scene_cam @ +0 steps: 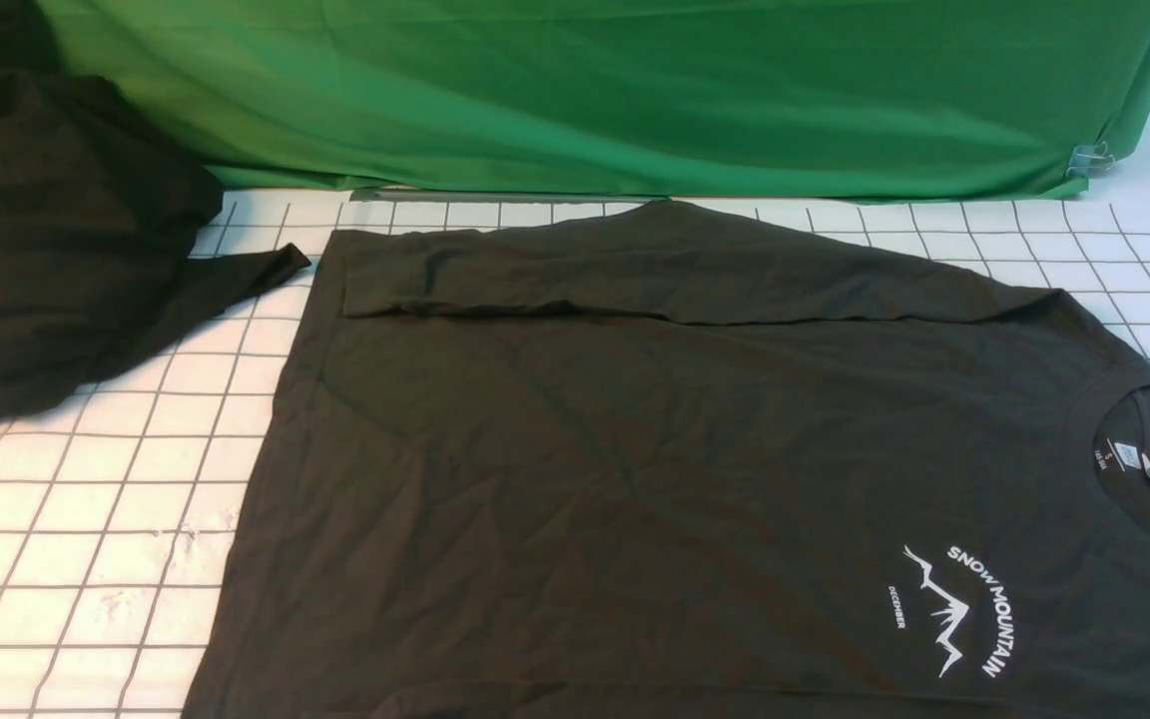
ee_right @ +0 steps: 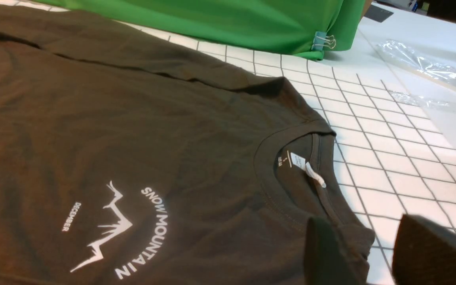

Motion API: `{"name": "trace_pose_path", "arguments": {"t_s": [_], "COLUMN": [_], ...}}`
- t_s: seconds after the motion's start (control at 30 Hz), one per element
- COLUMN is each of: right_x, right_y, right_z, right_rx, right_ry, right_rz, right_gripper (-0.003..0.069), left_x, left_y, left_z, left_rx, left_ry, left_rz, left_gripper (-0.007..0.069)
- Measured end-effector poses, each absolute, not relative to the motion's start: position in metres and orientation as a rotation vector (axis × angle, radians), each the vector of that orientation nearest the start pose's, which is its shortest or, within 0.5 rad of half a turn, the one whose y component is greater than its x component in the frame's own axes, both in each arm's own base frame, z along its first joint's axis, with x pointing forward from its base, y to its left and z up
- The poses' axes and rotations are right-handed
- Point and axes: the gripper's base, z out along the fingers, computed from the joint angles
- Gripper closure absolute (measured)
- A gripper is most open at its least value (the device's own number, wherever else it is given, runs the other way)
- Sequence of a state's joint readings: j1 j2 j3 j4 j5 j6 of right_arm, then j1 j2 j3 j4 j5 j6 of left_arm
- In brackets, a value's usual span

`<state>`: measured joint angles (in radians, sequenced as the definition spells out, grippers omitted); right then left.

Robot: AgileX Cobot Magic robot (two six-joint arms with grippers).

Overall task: Fold a long-sleeved shirt over a white checkered tablecloth.
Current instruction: 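Grasp the left edge of the dark T-shirt lying flat on the table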

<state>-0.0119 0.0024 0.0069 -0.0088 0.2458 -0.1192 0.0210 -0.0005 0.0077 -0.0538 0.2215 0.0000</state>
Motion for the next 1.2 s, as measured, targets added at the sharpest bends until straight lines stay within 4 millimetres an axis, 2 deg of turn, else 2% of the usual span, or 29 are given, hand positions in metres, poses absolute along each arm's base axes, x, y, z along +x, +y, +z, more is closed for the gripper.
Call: {"name": "trace_pose_path", "arguments": {"t_s": [0.23, 0.37, 0.47, 0.57, 0.6, 0.63, 0.73, 0.93, 1.0, 1.07, 1.1, 1.13, 1.2], "right_x": [0.056, 0.056, 0.056, 0.056, 0.056, 0.056, 0.056, 0.056, 0.056, 0.057, 0.057, 0.056, 0.055], "right_y": [-0.001, -0.001, -0.001, -0.001, -0.001, -0.001, -0.001, -0.001, 0.0, 0.0, 0.0, -0.002, -0.005], "right_z": [0.189, 0.188, 0.188, 0.188, 0.188, 0.188, 0.188, 0.189, 0.194, 0.206, 0.208, 0.216, 0.223], "right_rx": [-0.1, -0.099, -0.1, -0.099, -0.099, -0.099, -0.099, -0.096, -0.043, 0.138, 0.178, 0.311, 0.432], "right_ry": [1.736, 1.737, 1.737, 1.737, 1.737, 1.737, 1.737, 1.727, 1.675, 1.544, 1.515, 1.413, 1.297], "right_rz": [-0.105, -0.104, -0.105, -0.104, -0.104, -0.104, -0.104, -0.102, -0.048, 0.138, 0.178, 0.314, 0.447], "right_gripper": [0.0412, 0.0412, 0.0412, 0.0412, 0.0412, 0.0412, 0.0412, 0.0412, 0.0412, 0.0412, 0.0412, 0.0412, 0.0412], "left_x": [0.056, 0.056, 0.057, 0.055, 0.055, 0.053, 0.046, 0.034, 0.034, 0.036, 0.036, 0.038, 0.039], "left_y": [0.0, 0.002, 0.001, 0.004, 0.005, 0.007, 0.014, 0.019, 0.019, 0.018, 0.018, 0.017, 0.017], "left_z": [0.191, 0.192, 0.205, 0.221, 0.222, 0.229, 0.245, 0.26, 0.261, 0.258, 0.258, 0.256, 0.255], "left_rx": [-0.053, 0.049, -0.08, -0.316, -0.337, -0.389, -0.42, -0.398, -0.354, -0.312, -0.309, -0.296, -0.302], "left_ry": [1.711, 1.696, 1.546, 1.341, 1.326, 1.231, 1.024, 0.811, 0.821, 0.876, 0.881, 0.913, 0.918], "left_rz": [-0.033, 0.083, -0.056, -0.297, -0.318, -0.365, -0.38, -0.316, -0.228, -0.148, -0.145, -0.131, -0.145], "left_gripper": [0.0622, 0.0622, 0.0622, 0.0622, 0.0622, 0.0622, 0.0622, 0.0622, 0.0622, 0.0622, 0.0622, 0.0622, 0.0622]}}
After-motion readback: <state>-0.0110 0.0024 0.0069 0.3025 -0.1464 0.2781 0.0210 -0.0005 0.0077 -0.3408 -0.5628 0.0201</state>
